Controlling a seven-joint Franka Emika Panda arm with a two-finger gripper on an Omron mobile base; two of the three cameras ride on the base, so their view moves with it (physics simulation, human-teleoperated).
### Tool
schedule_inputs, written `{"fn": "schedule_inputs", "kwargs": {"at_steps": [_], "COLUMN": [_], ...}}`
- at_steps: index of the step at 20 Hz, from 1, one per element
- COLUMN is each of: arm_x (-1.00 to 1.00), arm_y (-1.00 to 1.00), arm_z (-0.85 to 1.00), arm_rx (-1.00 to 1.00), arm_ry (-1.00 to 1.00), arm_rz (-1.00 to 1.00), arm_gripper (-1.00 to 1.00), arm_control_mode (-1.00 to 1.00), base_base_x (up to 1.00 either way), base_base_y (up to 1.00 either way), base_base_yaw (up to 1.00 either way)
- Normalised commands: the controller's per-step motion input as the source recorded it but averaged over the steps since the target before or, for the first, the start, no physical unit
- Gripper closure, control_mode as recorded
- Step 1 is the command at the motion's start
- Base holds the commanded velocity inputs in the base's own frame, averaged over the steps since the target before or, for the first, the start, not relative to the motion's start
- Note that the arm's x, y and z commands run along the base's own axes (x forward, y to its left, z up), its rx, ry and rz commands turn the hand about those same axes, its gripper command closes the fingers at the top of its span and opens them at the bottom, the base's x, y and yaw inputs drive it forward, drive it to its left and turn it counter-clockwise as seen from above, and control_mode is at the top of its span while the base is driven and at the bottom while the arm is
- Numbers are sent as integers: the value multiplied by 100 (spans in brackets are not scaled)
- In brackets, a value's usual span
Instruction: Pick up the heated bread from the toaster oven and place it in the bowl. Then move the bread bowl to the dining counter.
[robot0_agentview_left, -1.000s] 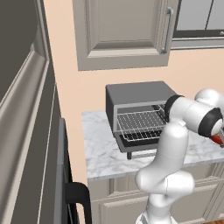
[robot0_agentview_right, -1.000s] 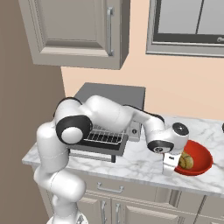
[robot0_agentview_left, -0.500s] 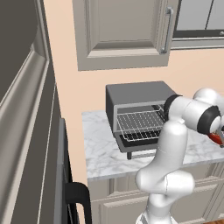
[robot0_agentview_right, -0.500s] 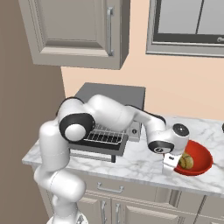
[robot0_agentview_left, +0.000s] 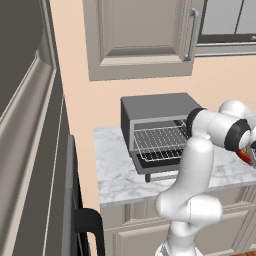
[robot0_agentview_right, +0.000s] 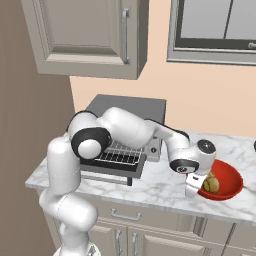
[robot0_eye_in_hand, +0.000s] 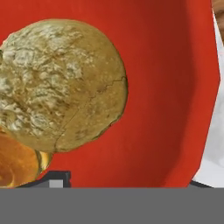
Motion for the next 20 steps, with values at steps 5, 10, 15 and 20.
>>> {"fn": "schedule_inputs", "kwargs": {"at_steps": [5,10,15,20], "arm_x": [0,-23,-50,-59], "arm_y": [0,0,4,7], "arm_z": [0,11,61,84], "arm_rx": [0,1,0,0], "arm_ry": [-1,-13,-27,-26], "arm_rz": [0,-1,-7,-7], "arm_gripper": [100,100,100,100], "arm_control_mode": [-100,-100,-100,-100], "base_base_x": [0,0,0,0], "base_base_y": [0,0,0,0], "base_base_yaw": [0,0,0,0]}}
